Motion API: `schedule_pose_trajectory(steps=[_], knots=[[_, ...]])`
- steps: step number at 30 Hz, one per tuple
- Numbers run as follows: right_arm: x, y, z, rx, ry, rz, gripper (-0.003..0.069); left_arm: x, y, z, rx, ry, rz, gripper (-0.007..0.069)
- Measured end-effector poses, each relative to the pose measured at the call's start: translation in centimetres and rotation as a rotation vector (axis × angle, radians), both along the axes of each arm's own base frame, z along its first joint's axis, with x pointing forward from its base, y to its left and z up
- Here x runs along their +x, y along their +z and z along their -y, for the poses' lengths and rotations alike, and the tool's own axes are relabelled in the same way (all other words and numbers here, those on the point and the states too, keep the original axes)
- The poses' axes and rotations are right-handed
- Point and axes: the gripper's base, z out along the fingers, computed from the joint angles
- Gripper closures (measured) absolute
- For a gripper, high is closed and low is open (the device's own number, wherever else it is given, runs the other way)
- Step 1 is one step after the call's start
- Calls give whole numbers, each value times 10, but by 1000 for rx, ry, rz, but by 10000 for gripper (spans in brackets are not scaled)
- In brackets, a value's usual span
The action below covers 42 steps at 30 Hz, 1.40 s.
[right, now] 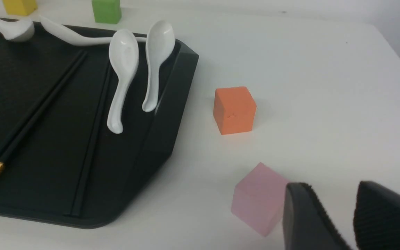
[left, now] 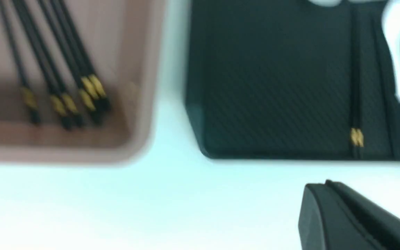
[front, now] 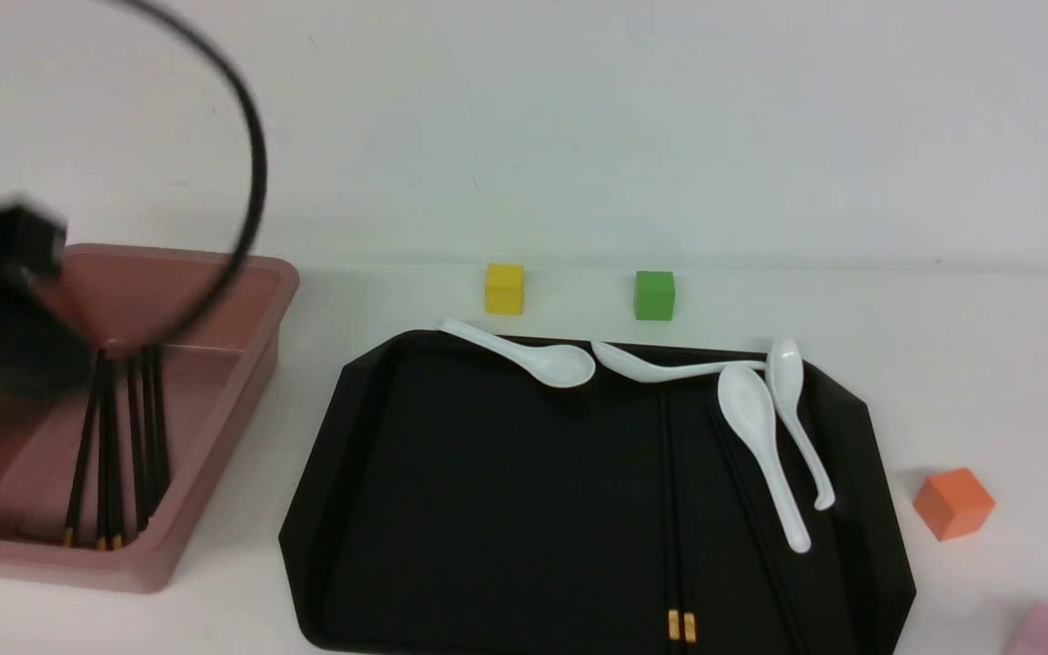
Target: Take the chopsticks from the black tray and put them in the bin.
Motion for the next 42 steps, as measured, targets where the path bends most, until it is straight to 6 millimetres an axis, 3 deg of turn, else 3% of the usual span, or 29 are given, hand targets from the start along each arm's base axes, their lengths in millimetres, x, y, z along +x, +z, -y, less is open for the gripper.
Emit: schedule_pose_trajectory(steps=[6, 14, 32, 38, 42], knots=[[0, 0, 0, 0, 0, 0, 419, -52, -48, 6, -66, -14, 147, 637], [0, 0, 0, 0, 0, 0, 419, -87, -72, 5, -81, 32, 271, 637], [0, 0, 0, 0, 0, 0, 419, -90, -75, 5, -70, 25, 271, 637], [0, 0, 0, 0, 0, 0, 419, -82, -71, 0, -55, 85, 392, 637], [0, 0, 0, 0, 0, 0, 419, -85, -84, -8, -76, 220, 500, 637]])
